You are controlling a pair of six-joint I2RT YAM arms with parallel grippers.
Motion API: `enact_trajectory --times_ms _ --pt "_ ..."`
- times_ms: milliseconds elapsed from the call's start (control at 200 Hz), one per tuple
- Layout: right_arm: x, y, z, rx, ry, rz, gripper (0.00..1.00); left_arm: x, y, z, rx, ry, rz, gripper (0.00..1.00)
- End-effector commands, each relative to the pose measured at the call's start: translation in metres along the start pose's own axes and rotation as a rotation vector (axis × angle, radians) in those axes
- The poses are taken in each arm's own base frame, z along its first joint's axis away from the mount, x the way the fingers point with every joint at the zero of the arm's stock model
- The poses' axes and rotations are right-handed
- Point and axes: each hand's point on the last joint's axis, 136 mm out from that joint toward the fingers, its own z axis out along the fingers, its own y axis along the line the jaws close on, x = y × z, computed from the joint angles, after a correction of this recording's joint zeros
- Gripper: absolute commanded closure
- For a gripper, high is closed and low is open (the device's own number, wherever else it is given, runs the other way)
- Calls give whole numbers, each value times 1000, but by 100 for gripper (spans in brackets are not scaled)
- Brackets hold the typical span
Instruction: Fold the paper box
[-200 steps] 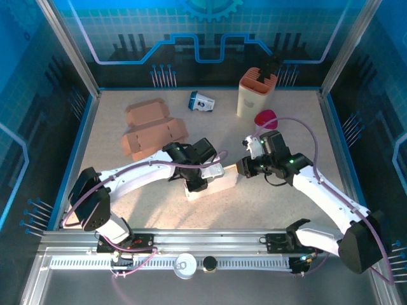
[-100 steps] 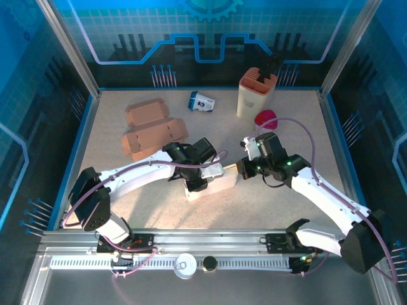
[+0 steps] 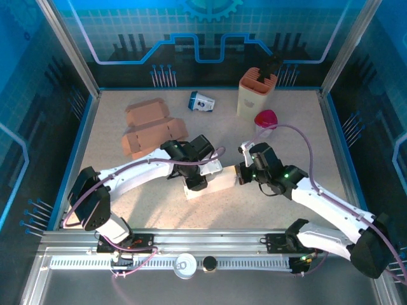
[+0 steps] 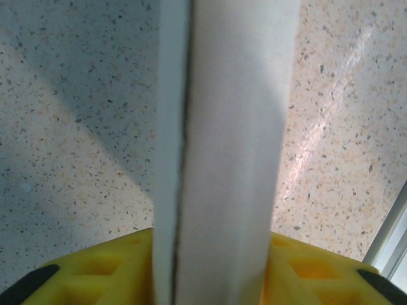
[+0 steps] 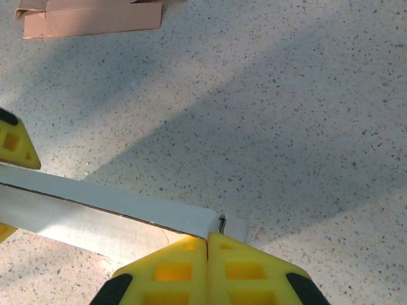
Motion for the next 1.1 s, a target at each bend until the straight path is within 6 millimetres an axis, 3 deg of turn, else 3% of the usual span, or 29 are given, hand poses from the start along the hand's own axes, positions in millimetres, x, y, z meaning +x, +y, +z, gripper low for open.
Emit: enact_trajectory --times_ms 0,180,505,635,790,900,1000,1095 --pt "9 -1 1 33 -3 32 100 -5 0 -4 10 -35 -23 56" --pt "9 3 4 72 -4 3 100 -6 3 -8 -12 -48 -36 53" --pt "10 6 4 116 -16 10 100 -18 7 -37 -66 -222 -151 43" --pt "9 8 4 132 -16 13 100 -19 21 -53 -147 -267 -260 42" --pt "9 10 6 139 -9 19 100 4 36 -83 -258 -283 -517 48" --pt "7 10 4 140 -11 25 100 31 32 -98 -272 -306 -711 56" --pt "6 12 3 137 -5 21 100 52 24 -103 -256 -311 -797 57" --pt "5 14 4 132 -6 26 100 58 17 -98 -226 -296 -798 57"
